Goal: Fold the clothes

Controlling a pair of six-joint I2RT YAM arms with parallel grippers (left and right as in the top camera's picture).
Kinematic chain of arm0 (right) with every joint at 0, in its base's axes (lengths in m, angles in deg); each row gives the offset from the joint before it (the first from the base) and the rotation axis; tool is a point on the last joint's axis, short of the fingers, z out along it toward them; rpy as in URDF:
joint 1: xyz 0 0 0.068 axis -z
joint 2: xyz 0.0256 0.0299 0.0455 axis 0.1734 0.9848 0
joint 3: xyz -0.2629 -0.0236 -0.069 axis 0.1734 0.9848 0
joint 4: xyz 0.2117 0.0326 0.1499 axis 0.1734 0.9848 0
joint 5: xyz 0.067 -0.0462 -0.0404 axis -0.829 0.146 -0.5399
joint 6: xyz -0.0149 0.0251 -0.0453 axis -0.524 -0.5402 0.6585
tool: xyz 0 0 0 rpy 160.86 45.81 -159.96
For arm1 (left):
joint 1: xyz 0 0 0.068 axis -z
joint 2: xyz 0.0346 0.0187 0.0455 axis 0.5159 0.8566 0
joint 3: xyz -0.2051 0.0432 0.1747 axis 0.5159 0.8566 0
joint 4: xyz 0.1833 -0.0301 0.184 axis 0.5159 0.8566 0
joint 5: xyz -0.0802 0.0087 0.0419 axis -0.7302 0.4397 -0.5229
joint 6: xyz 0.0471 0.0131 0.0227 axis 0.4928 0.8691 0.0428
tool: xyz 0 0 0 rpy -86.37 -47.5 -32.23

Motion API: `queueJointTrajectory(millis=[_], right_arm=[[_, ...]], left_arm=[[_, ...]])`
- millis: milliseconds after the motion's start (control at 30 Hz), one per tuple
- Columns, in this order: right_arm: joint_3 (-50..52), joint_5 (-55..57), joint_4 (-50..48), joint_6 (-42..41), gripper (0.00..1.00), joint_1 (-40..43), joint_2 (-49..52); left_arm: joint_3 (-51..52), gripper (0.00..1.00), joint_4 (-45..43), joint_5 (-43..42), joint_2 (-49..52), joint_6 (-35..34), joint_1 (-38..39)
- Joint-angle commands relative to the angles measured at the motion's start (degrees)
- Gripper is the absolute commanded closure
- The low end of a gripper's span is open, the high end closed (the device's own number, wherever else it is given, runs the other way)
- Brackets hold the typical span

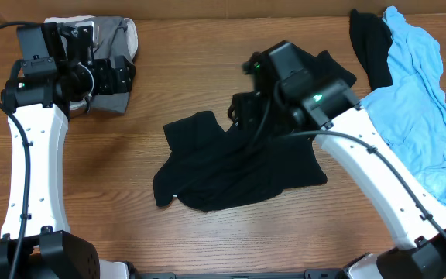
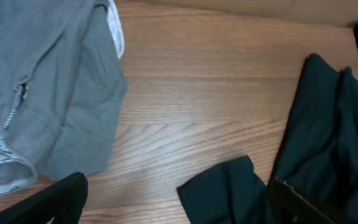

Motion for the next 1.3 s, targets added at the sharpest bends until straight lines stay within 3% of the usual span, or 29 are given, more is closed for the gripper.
queueJointTrajectory(millis=[0, 267, 467, 600, 967, 1267], right_arm=[[-1.5, 0.1, 0.5, -0.5, 0.38, 4.5, -3.1], [-1.5, 0.3, 1.8, 3.5, 0.25, 17.5, -3.4], [-1.5, 4.6, 1.6, 3.7, 0.16, 26.0, -3.2], [-1.5, 4.7, 1.1, 5.2, 0.10, 30.6, -3.2], [-1.4, 4.6, 0.7, 6.9, 0.08, 37.7, 1.0], [-1.4, 4.6, 0.1, 7.7, 0.07, 40.3, 6.7]], left_arm=[[-1.5, 0.04, 0.7, -2.7, -0.7, 3.3, 1.4], [-1.5, 0.06, 2.5, -1.9, -0.7, 6.3, 10.3], [-1.4, 0.00, 2.8, 9.2, -0.3, 7.8, 20.9], [-1.4, 0.00, 3.5, 9.8, 1.5, 7.9, 26.5], [-1.4, 0.00, 5.3, 10.4, 10.7, 14.0, 42.8], [-1.4, 0.00, -7.3, 16.9, 17.2, 14.6, 56.0]])
